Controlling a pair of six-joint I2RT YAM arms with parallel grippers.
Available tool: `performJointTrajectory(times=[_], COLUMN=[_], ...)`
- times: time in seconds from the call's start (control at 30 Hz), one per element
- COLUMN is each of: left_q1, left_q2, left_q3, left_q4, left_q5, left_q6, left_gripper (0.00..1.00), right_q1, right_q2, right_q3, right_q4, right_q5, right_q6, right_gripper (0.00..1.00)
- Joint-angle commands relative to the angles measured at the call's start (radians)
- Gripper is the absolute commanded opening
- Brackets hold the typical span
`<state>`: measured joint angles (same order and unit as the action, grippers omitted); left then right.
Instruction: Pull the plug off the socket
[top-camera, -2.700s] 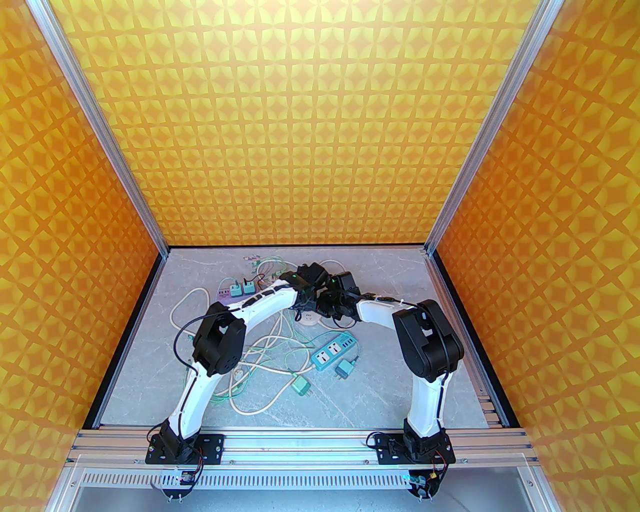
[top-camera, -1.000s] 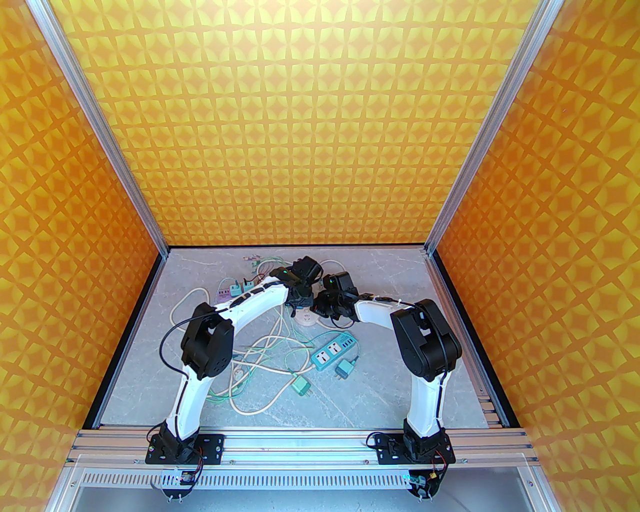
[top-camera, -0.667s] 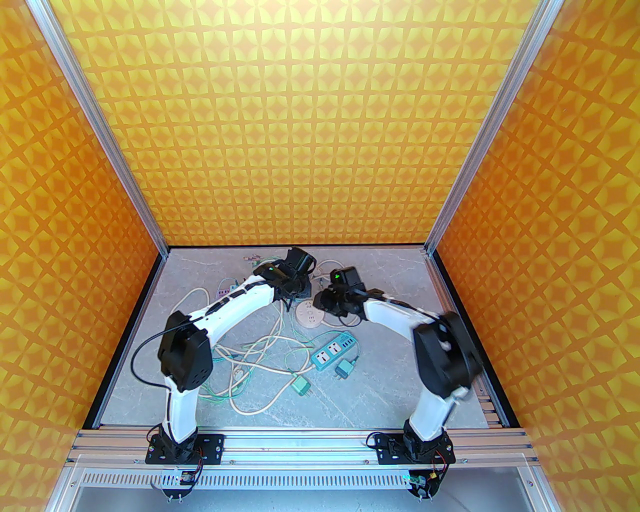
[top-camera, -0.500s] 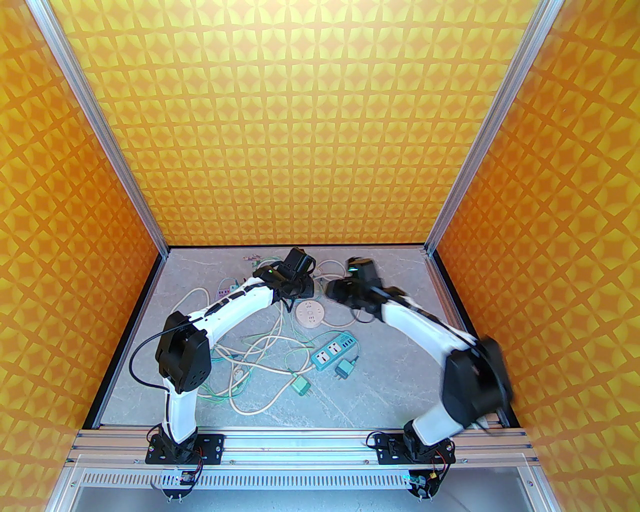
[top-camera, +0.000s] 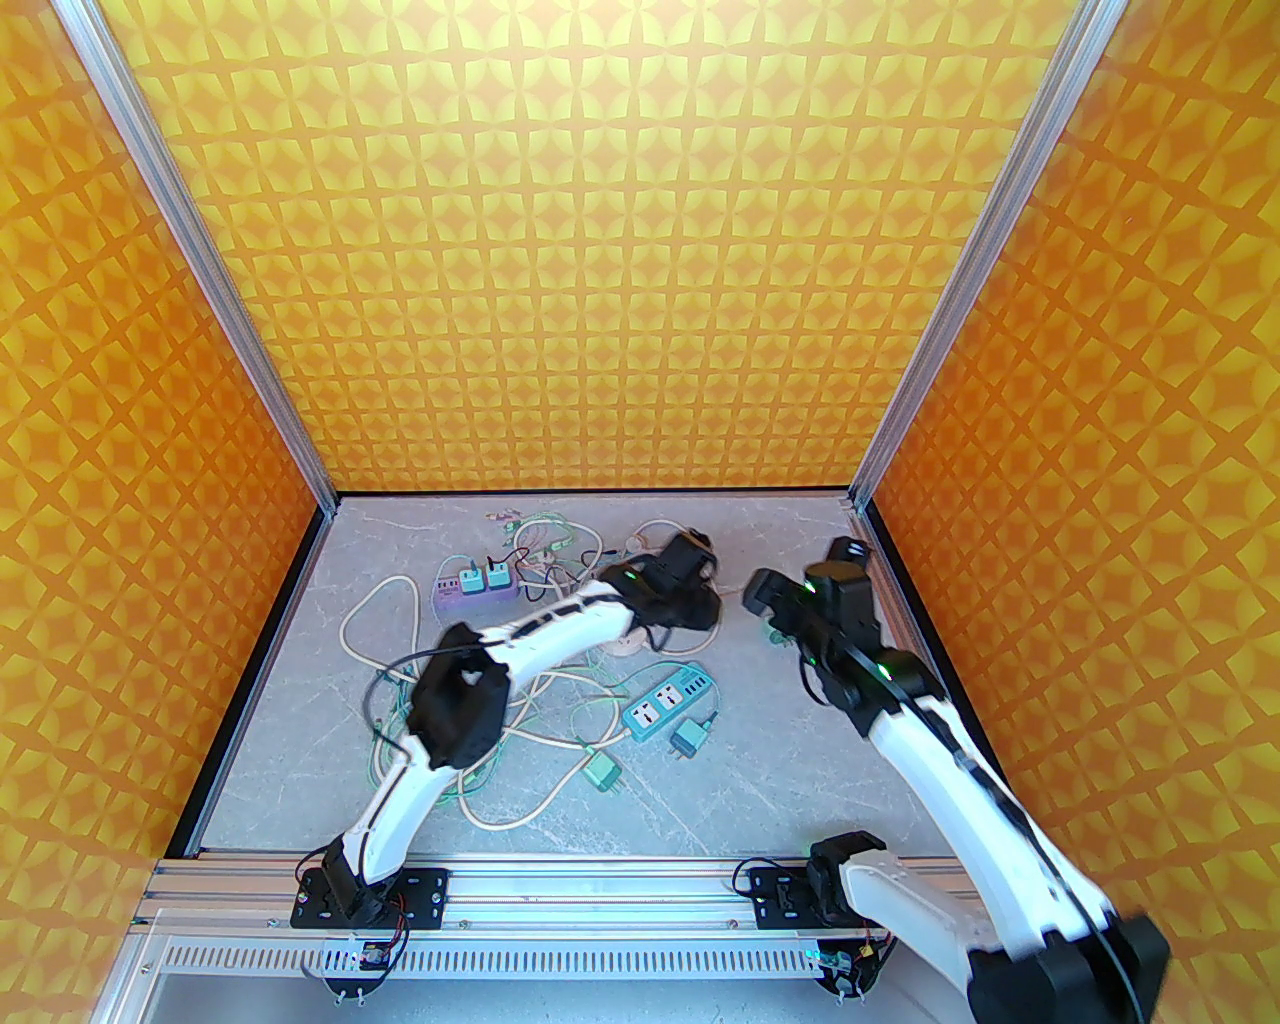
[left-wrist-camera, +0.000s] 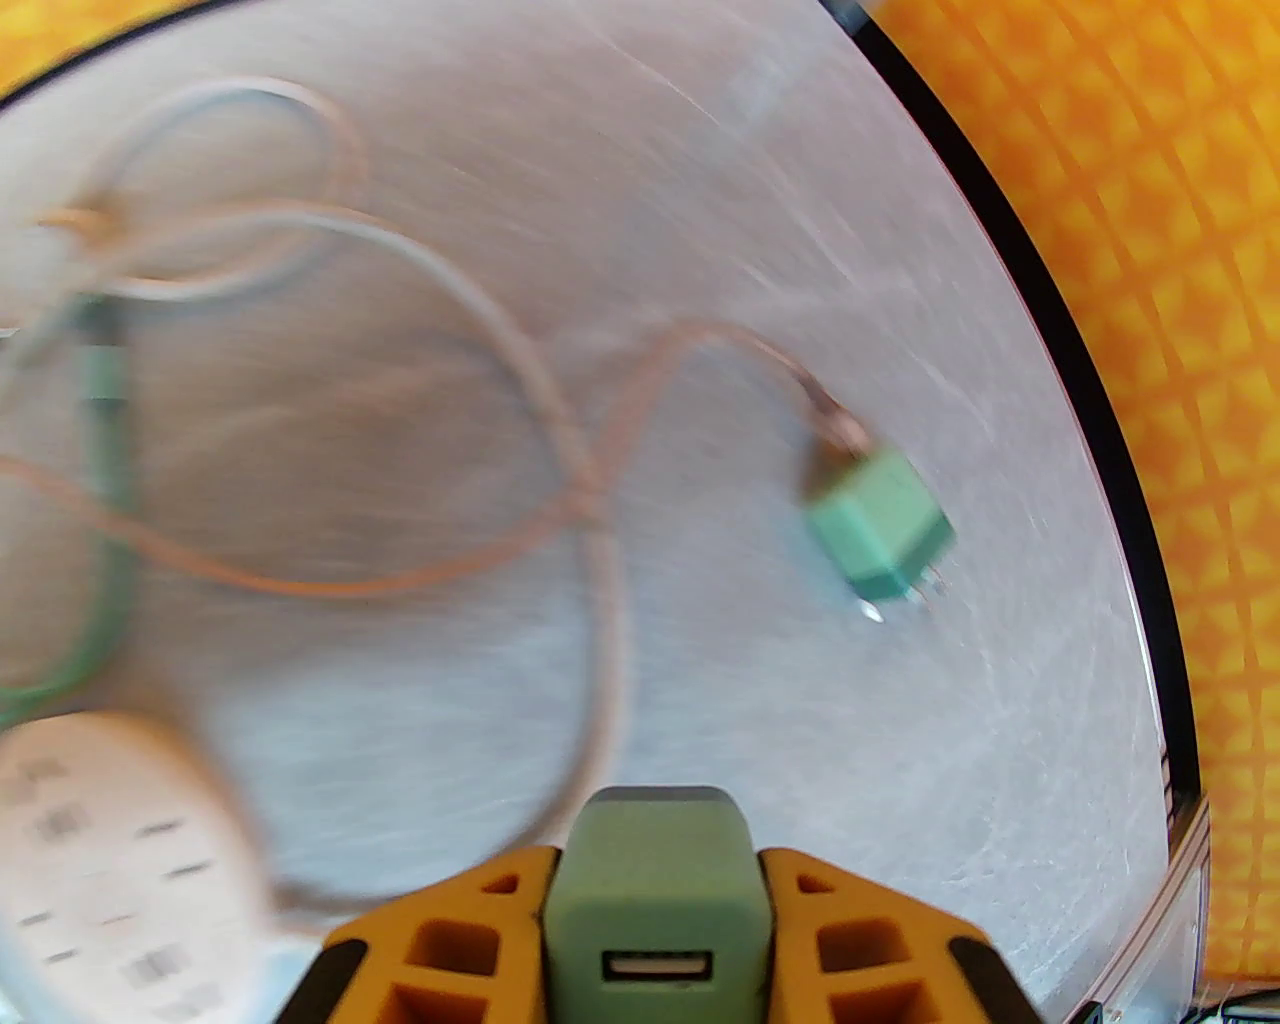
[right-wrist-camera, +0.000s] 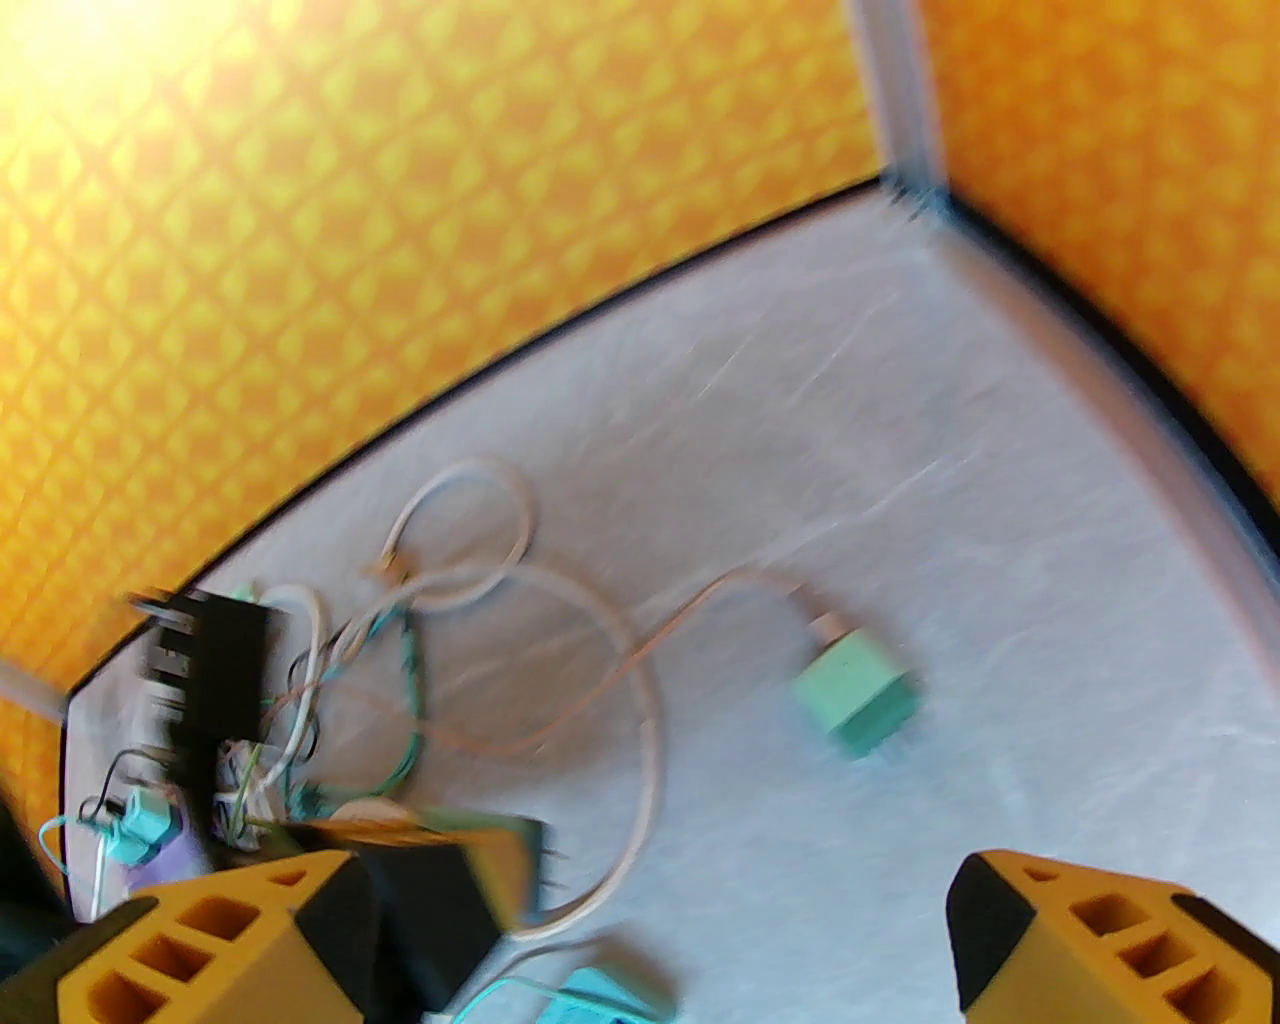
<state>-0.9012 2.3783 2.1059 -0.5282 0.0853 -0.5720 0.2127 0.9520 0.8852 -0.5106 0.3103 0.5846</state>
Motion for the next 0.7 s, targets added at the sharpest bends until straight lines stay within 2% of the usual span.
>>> performJointTrajectory(times=[0.0, 0.13, 0.3, 0.37, 0.43, 0.5, 0.67], left_q1=[-0.017, -0.034, -0.053, -0.056, -0.057, -0.055, -0.057], left_q2=[0.052, 0.111, 0.176, 0.196, 0.206, 0.201, 0.165], left_q3=[0.064, 0.071, 0.111, 0.133, 0.149, 0.146, 0.136], left_q4=[0.084, 0.209, 0.280, 0.272, 0.251, 0.235, 0.178], left_q5=[0.076, 0.140, 0.178, 0.186, 0.189, 0.189, 0.191], left_q6=[-0.036, -0.093, -0.139, -0.145, -0.142, -0.131, -0.143], left_gripper=[0.14, 0.15, 0.18, 0.26, 0.42, 0.45, 0.62], right_q1=[-0.004, -0.004, -0.004, -0.004, -0.004, -0.004, -0.004], right_q2=[-0.056, -0.096, -0.101, -0.106, -0.109, -0.108, -0.114], right_q3=[-0.032, -0.055, -0.061, -0.069, -0.075, -0.078, -0.086], right_q4=[-0.057, -0.064, -0.081, -0.078, -0.075, -0.072, -0.066], right_q5=[0.095, 0.096, 0.089, 0.087, 0.087, 0.086, 0.081], right_q6=[-0.023, -0.020, -0.017, -0.014, -0.014, -0.014, -0.008], right_gripper=[0.98, 0.98, 0.99, 0.99, 0.98, 0.99, 0.99])
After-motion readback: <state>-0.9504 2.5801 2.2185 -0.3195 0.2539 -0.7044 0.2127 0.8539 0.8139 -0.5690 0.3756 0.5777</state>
